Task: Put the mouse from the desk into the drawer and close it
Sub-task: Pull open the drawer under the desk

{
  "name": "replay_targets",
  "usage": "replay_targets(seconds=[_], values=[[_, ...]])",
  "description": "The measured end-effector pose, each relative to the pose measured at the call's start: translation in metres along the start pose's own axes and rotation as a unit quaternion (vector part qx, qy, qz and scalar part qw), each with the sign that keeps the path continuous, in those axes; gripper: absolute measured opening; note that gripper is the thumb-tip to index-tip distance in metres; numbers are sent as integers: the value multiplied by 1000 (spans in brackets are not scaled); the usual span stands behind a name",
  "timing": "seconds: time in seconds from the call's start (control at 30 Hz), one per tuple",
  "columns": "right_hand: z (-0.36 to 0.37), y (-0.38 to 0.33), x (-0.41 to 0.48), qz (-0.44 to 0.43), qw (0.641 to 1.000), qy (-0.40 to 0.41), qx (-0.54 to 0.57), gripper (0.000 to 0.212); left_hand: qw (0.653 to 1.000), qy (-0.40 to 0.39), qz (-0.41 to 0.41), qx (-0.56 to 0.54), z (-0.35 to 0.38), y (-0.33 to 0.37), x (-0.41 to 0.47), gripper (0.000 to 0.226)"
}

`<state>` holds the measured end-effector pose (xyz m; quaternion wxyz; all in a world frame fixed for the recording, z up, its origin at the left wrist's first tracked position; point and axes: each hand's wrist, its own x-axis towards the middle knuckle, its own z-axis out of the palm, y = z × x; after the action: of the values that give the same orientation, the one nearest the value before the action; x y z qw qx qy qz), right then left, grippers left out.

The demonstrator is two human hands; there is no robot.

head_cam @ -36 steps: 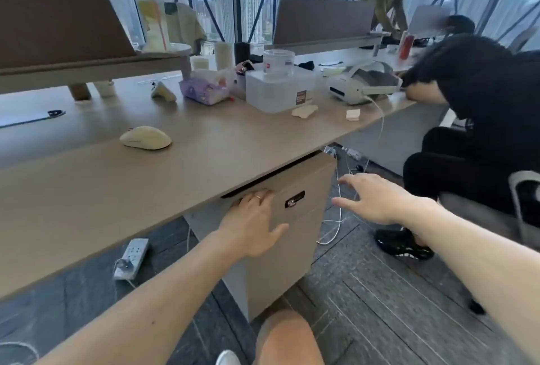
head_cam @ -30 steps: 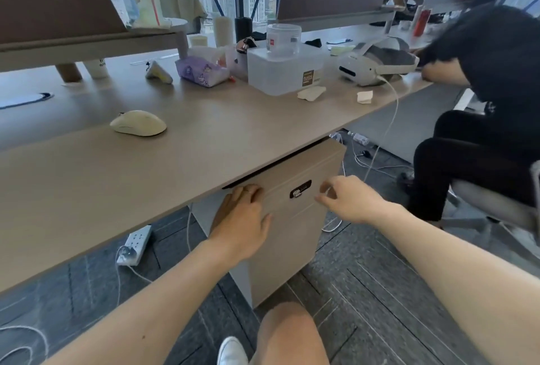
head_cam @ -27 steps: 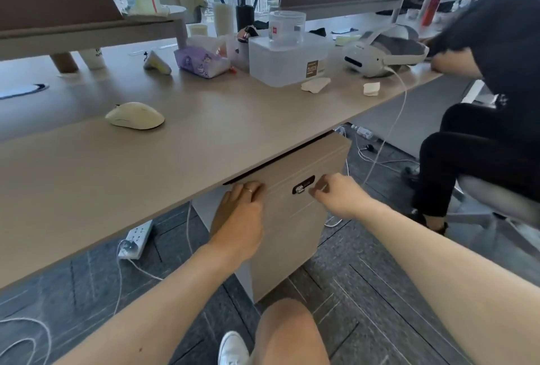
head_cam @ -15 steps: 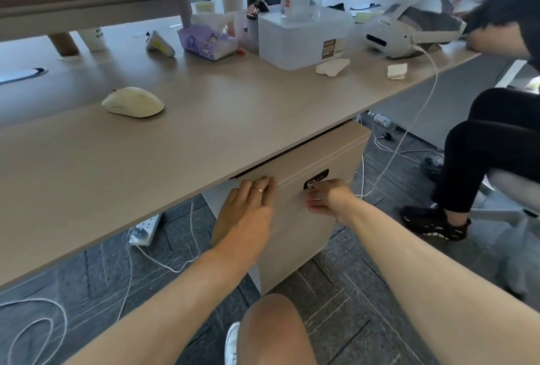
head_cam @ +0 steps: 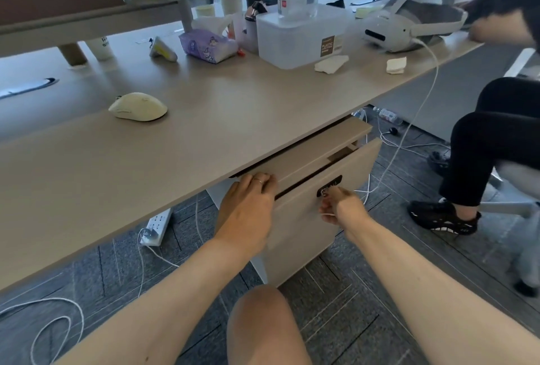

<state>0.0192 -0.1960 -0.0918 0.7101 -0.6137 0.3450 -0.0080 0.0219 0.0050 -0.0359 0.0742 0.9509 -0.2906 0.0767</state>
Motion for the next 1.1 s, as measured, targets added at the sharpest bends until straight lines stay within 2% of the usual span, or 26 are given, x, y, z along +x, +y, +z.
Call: replay_targets(seconds=[0.1, 0.17, 0.37, 0.53, 0.83, 1.1], values=[[-26, 11, -23, -12, 1000, 10, -27, 26, 999, 26, -13, -22, 2, -1, 1, 45], [-43, 18, -35, -17, 999, 16, -40, 26, 999, 24, -20, -27, 1, 1, 0, 43], [-83, 37, -63, -22, 998, 34, -41, 22, 996, -60, -56, -25, -13, 16, -2, 90], [-110, 49, -82, -20, 998, 38, -47, 24, 990, -118, -78, -3, -23, 28, -6, 120], [-136, 60, -110, -6, 998, 51, -34, 22, 979, -163, -100, 67, -21, 51, -6, 147], [-142, 64, -114, -11, 998, 55, -28, 22, 981, -150, -92, 82, -18, 55, -8, 149]])
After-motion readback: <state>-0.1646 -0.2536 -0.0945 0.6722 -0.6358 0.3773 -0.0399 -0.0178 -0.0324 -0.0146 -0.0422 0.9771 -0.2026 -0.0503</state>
